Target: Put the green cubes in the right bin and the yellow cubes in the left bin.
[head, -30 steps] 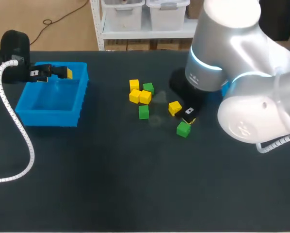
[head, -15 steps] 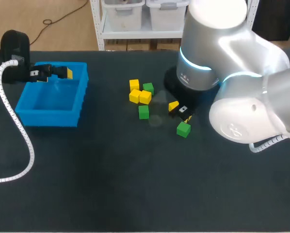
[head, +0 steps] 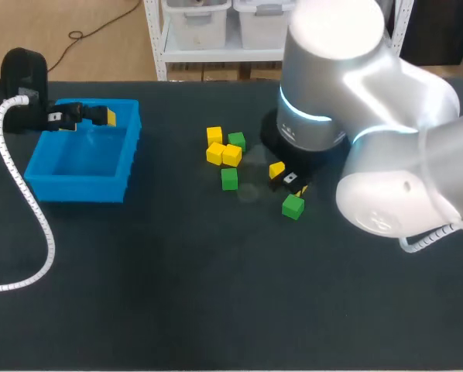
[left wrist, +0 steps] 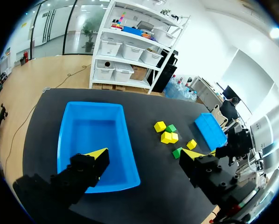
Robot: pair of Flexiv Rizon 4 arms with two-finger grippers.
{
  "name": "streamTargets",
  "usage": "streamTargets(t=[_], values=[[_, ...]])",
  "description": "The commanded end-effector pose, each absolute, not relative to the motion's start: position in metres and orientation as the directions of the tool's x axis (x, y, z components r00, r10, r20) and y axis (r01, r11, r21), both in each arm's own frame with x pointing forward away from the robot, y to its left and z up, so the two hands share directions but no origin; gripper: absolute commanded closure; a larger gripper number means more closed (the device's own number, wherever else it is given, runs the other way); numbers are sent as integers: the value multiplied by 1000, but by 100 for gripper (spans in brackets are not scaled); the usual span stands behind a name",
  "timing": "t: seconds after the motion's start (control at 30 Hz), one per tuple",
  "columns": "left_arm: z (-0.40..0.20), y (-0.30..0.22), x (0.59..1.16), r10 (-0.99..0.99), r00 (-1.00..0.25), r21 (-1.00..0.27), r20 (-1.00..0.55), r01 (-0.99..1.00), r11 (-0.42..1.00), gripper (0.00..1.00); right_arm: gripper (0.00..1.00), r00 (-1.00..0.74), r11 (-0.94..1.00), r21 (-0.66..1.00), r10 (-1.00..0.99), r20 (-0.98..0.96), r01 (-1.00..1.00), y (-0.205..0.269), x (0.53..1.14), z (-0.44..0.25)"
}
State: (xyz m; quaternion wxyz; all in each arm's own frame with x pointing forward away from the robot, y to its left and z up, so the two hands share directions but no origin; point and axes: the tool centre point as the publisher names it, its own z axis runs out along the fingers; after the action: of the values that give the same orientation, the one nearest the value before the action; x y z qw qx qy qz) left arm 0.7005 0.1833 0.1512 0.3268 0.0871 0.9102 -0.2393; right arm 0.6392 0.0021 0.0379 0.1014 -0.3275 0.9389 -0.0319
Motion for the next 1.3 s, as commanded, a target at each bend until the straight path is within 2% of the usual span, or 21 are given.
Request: streamTargets(t=[0.03,0.33,0.37,0.4,1.3], values=[[150,185,700,0,-767,-382,-641,320,867,0,100,-766,784,-134,-621,-167,-607,1,638,35],[150,185,700,0,-767,-382,-641,320,867,0,100,-757,779,-128,-627,-186,-614,4,635,36],[150,185,700,0,-767,-382,-641,320,867,0,60,-748,772,-118,-635,-192,-625,4,636,37],[150,185,700,0,-767,-382,-641,320,867,0,0,-744,768,-109,-638,-197,-631,4,636,38],[150,185,700,0,-767,-382,-641,320,867,0,0,-755,775,-117,-631,-179,-620,1,637,24]])
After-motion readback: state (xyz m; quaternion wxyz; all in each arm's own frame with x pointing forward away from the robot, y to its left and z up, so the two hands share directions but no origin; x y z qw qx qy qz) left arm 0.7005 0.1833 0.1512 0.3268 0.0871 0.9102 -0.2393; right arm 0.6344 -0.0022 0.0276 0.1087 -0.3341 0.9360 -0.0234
